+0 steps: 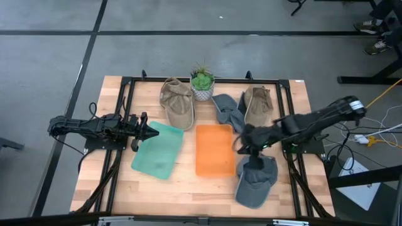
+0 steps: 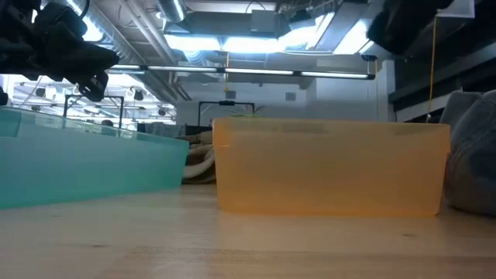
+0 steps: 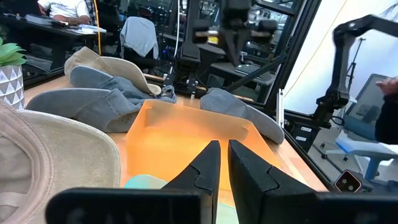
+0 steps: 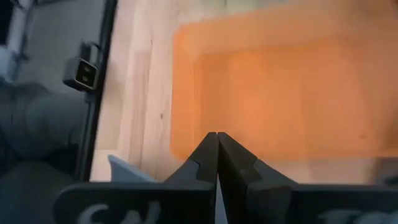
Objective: Pick & Place hat
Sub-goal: Put the right brown cap into the orange bin
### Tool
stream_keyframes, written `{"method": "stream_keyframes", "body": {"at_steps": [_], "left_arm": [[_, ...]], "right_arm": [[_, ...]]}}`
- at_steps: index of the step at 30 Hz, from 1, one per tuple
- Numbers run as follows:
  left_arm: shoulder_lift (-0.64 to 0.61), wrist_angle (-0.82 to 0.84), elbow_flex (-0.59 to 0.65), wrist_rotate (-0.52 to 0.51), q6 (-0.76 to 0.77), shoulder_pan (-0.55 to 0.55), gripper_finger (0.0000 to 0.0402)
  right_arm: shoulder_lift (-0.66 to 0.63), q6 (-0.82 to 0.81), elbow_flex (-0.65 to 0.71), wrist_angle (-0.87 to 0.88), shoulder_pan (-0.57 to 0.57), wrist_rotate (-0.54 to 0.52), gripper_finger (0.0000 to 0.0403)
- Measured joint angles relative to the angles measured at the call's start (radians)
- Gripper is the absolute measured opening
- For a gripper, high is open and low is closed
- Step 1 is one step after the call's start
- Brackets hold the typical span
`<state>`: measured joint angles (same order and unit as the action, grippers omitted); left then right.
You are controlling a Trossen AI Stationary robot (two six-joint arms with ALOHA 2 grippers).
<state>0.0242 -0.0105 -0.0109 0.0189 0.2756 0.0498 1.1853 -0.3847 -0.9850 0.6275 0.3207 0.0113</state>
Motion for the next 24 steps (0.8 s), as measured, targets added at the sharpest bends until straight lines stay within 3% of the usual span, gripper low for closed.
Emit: {"method": "stream_keyframes", "body": {"at_steps": [9,20,24], "left_arm": [[0.000,0.000,0.000,0.000,0.000,0.000,0.0025],[0.000,0.000,0.000,0.000,0.000,0.000,0.0028],[0.000,0.000,0.000,0.000,0.000,0.000,0.0027]], "right_arm": [[0.305,0.011,-0.159,-0.023,0.004,-0.011,0.0008],[0.365,-0.128,-0.155,-0.024,-0.104,-0.081,0.0008],[0.361,-0.131,-0.155,0.044,-0.141,-0.232,0.0008]]}}
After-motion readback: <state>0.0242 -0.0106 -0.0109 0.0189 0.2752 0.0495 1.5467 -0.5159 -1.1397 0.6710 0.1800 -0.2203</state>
